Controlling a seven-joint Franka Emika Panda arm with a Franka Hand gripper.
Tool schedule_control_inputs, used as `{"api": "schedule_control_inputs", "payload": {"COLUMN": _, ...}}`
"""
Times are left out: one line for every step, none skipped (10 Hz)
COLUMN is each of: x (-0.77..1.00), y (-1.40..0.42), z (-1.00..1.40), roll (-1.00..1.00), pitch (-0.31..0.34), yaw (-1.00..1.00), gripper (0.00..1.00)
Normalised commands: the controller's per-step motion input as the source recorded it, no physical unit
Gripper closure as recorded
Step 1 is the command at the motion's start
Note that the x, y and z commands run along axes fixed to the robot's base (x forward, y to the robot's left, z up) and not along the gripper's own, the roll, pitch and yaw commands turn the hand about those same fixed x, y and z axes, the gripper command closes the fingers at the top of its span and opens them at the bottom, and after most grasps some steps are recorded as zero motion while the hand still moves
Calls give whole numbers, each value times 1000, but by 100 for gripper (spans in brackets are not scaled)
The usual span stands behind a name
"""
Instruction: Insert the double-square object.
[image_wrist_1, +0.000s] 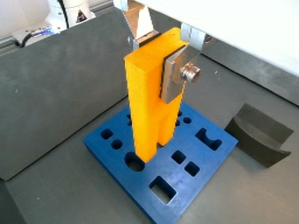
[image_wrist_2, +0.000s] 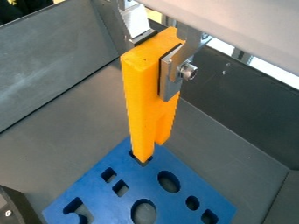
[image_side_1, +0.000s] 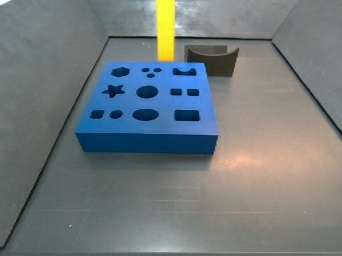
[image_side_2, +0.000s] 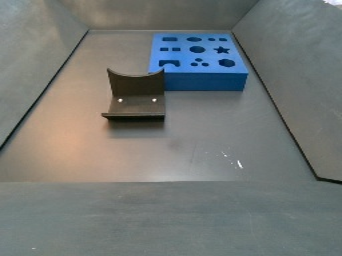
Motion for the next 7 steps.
{"api": "schedule_control_inputs", "payload": {"x": 289, "y": 29, "z": -29, "roll": 0, "pitch": 49, "yaw": -229, "gripper": 100}}
{"api": "schedule_control_inputs", "payload": {"x": 454, "y": 640, "z": -511, "roll": -74, "pitch": 0, "yaw": -297, "gripper": 100}}
{"api": "schedule_control_inputs", "payload": {"x": 529, "y": 557, "z": -840, "roll": 14, "pitch": 36, "yaw": -309, "gripper": 100}}
{"api": "schedule_control_inputs", "payload": {"x": 543, "y": 637, "z": -889, "roll": 21, "pitch": 69, "yaw": -249, "gripper": 100}}
{"api": "schedule_control_inputs", "payload": {"x": 654, "y": 526, "z": -854, "roll": 54, "pitch": 114, "yaw": -283, "gripper": 100}}
{"api": "schedule_control_inputs", "payload": {"x": 669, "y": 351, "z": -709, "roll": 41, "pitch": 100, "yaw": -451, "gripper": 100}}
{"api": "schedule_control_inputs", "payload": {"x": 357, "y": 234, "z": -449, "roll": 0, "pitch": 0, "yaw": -789, "gripper": 100}}
